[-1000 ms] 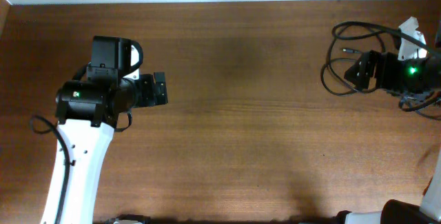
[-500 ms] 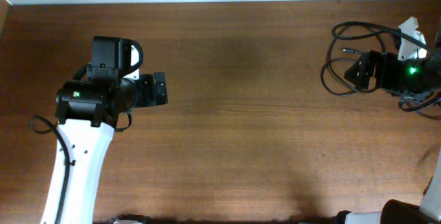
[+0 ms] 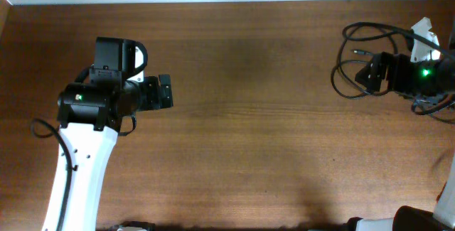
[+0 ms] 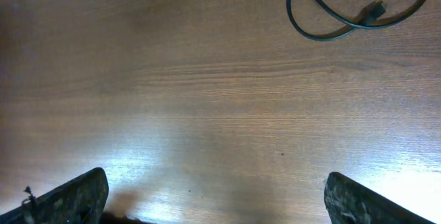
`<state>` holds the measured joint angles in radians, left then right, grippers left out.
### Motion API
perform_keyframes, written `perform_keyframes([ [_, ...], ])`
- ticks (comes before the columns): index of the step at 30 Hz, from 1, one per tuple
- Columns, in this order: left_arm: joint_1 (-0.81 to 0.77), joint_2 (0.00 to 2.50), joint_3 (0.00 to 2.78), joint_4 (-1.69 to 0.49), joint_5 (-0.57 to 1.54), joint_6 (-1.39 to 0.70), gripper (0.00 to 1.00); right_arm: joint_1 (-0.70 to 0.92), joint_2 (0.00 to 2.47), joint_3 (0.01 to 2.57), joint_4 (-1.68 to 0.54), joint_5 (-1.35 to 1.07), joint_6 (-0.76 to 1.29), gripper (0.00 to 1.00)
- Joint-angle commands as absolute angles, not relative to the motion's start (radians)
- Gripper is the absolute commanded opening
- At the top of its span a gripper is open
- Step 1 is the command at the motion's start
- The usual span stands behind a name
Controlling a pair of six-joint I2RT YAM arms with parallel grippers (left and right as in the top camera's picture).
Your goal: Untangle cables
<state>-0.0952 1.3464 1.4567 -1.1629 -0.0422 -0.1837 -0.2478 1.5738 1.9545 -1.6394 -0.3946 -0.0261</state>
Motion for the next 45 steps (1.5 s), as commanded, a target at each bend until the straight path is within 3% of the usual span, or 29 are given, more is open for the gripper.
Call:
perform_keyframes([
  [1, -0.096, 1.348, 1.458, -1.161, -0.052, -0.186, 0.99, -0.247, 1.566, 1.965, -1.642, -0.408, -0.026, 0.98],
  [23, -0.096, 1.157, 1.446, -1.156, -0.049, -0.186, 0.99, -0.247, 1.566, 1.965, -1.642, -0.408, -0.026, 0.99],
  [27, -0.096, 1.079, 1.356, -0.999, -0.033, -0.186, 0.99, -0.247, 1.566, 1.965, -1.642, -0.408, -0.026, 0.99],
  [38, -0.096, 0.720, 0.789, -0.295, 0.056, -0.186, 0.99, -0.247, 1.566, 1.965, -1.642, -0.408, -0.026, 0.99],
  [45, -0.096, 0.538, 0.548, -0.001, 0.044, -0.186, 0.99, -0.247, 1.566, 1.965, -1.642, -0.408, -0.027, 0.99],
])
